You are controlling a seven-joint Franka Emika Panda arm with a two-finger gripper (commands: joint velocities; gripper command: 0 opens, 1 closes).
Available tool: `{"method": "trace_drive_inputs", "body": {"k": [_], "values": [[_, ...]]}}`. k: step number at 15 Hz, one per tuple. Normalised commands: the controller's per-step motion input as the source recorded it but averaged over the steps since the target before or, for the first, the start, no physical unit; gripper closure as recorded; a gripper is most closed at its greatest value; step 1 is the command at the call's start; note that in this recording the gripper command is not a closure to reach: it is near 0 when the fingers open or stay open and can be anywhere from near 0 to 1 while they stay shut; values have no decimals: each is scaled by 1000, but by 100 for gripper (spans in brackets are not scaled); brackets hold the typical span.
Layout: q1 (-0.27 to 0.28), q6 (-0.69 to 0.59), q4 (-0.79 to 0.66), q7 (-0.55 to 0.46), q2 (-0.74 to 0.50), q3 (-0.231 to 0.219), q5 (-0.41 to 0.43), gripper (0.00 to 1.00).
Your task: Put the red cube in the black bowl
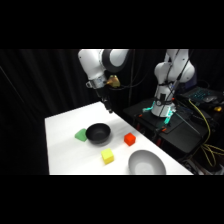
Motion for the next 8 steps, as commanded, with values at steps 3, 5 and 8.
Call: {"method": "trace_drive_inputs", "body": {"k": [3,5,8], "values": [[34,107,-93,144,-28,23,-68,0],[122,424,-404,342,-151,81,-109,0],[149,520,-490,400,-137,95,-126,0]]}}
